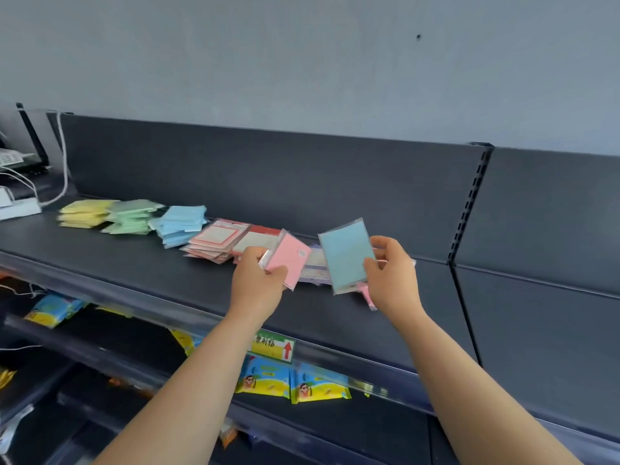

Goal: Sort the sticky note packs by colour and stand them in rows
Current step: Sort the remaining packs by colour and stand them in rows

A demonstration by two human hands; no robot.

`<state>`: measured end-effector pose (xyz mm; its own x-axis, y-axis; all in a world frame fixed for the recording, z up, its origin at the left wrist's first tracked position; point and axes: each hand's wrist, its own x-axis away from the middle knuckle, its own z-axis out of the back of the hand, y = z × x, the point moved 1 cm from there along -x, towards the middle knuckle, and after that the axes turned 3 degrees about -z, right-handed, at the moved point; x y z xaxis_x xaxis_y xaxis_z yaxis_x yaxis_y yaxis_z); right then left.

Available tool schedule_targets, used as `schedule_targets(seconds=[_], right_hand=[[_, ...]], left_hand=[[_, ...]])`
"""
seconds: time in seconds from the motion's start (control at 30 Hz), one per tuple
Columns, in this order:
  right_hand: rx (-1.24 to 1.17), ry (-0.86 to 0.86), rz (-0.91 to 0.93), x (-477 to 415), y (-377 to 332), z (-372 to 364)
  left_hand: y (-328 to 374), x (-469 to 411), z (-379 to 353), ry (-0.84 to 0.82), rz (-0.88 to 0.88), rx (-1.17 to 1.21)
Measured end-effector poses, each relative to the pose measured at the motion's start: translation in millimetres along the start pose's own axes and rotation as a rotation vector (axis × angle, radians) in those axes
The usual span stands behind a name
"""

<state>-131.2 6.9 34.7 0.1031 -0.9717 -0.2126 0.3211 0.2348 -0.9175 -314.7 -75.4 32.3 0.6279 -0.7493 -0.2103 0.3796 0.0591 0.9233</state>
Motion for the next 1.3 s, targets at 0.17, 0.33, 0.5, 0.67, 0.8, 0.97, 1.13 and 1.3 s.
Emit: schedule_targets(seconds=[0.17, 0.33, 0.5, 0.67, 0.8, 0.97, 1.13, 1.3], right_hand=[[0.035, 0.108, 0.016, -18.4, -3.3, 17.8], [0.066, 0.192, -0.027, -32.0, 9.4, 54.0], [0.075, 0.232, -0.049, -45.4, 21.5, 83.8], [0.061, 0.243, -0.033, -57.9, 30.4, 94.9], [0.065, 0.219, -0.015, -65.7, 32.1, 91.1], [0.07, 0.178, 0.026, -72.3, 25.4, 73.9], [0.056, 0.106, 0.068, -80.3, 8.1, 32.4], [0.032, 0.018, 0.106, -77.8, -16.8, -29.8]], left_hand=[[7.4, -16.6, -11.9, -0.031, -0.045, 0.075], [25.9, -21.3, -56.1, -0.113, -0.101, 0.077], [37.2, -31.9, -100.1, -0.13, -0.081, 0.02], [37.0, -40.4, -131.5, -0.179, -0.134, -0.094], [29.2, -45.0, -138.7, -0.204, -0.172, -0.229], [25.3, -47.2, -126.8, -0.187, -0.208, -0.238], [31.2, -53.7, -96.9, -0.148, -0.236, -0.149], [20.8, -70.7, -55.4, -0.105, -0.201, -0.118]])
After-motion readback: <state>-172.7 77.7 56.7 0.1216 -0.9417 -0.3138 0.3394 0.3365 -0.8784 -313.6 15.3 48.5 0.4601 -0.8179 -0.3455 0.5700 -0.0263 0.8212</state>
